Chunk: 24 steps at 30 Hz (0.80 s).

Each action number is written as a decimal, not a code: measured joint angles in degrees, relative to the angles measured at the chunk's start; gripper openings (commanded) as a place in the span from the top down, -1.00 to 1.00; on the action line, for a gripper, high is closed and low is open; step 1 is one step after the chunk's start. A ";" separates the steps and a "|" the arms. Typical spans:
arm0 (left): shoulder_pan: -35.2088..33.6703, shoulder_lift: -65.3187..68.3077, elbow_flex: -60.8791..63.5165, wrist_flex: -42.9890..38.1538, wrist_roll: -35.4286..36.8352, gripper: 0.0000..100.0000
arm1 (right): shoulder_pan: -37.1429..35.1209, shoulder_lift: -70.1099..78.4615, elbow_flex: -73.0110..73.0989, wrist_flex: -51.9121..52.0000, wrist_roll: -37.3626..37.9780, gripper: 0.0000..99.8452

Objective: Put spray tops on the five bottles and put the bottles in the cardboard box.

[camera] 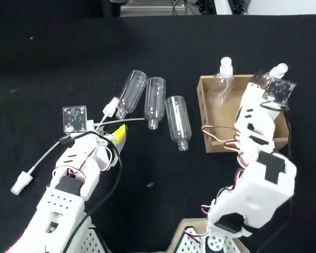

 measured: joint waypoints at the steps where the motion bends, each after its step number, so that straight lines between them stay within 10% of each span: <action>1: 0.00 0.00 0.00 0.00 0.00 0.61 | 0.00 -0.88 0.00 1.05 0.00 0.48; 15: 0.00 0.00 0.00 0.00 0.00 0.61 | 0.00 -13.71 8.70 5.80 0.00 0.48; 24: 0.00 0.00 0.00 0.00 0.00 0.61 | 0.00 -24.26 3.25 40.00 0.09 0.48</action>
